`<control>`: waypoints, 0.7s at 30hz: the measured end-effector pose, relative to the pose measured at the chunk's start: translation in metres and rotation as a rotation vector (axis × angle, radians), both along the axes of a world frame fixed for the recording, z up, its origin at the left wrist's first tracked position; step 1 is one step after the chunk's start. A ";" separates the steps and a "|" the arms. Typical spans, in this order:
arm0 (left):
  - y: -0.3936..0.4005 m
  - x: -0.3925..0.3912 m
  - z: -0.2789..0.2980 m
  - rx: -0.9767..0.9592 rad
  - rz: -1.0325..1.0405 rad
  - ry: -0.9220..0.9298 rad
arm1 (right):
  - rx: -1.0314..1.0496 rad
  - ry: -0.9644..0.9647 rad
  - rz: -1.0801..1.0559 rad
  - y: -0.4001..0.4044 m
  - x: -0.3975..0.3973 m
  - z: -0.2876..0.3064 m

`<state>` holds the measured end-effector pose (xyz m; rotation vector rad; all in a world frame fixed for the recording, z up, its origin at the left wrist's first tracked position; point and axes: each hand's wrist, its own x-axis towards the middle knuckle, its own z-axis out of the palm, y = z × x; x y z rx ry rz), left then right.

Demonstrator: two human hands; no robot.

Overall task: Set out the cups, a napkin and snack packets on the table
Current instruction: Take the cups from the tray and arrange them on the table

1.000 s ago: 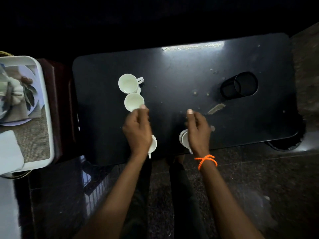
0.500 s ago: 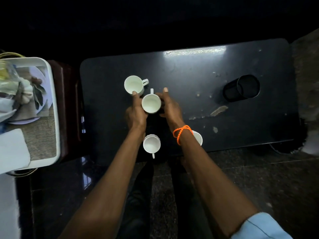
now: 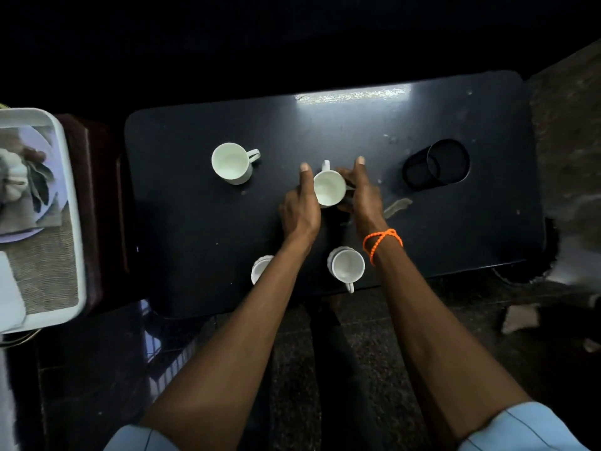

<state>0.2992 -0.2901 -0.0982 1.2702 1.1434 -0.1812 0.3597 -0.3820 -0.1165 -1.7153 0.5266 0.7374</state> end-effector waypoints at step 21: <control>0.160 -0.001 -0.004 0.851 -0.252 -0.124 | 0.033 -0.213 0.260 0.100 -0.050 0.020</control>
